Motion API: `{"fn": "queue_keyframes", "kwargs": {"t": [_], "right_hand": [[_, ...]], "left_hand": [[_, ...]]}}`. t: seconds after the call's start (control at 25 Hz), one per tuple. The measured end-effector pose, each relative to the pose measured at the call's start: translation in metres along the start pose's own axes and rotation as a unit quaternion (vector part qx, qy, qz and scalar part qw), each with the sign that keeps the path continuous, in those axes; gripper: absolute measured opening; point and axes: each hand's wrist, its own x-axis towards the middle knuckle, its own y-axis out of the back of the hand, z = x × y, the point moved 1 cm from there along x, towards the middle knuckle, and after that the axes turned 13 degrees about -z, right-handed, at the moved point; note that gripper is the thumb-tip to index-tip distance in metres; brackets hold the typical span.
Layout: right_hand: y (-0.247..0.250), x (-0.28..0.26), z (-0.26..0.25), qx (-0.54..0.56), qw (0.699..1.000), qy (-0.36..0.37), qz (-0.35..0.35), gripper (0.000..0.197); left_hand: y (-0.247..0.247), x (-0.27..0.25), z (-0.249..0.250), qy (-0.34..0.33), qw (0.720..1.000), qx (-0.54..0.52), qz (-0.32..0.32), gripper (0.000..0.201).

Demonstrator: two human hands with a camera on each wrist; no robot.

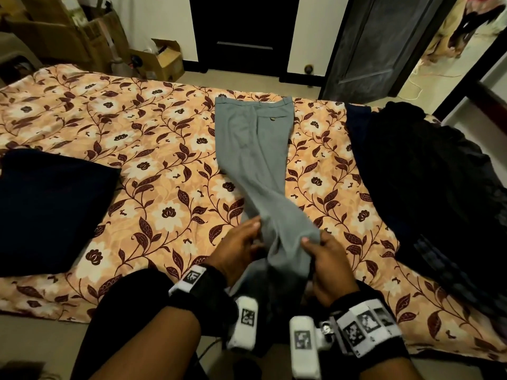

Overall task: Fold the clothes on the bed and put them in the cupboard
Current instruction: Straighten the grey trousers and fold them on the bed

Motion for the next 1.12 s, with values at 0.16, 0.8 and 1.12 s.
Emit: {"fn": "queue_keyframes", "kwargs": {"t": [0.16, 0.8, 1.12], "right_hand": [[-0.002, 0.027, -0.132, -0.02, 0.985, 0.164, -0.052, 0.017], [-0.004, 0.049, -0.154, -0.086, 0.979, 0.165, -0.083, 0.019], [-0.018, 0.014, -0.085, 0.002, 0.989, 0.079, -0.128, 0.02]], "left_hand": [[0.029, 0.045, 0.052, -0.069, 0.992, -0.002, 0.102, 0.031], [-0.028, 0.009, -0.046, 0.187, 0.894, 0.323, -0.249, 0.035], [-0.002, -0.001, -0.028, 0.113, 0.992, -0.04, -0.03, 0.065]]}}
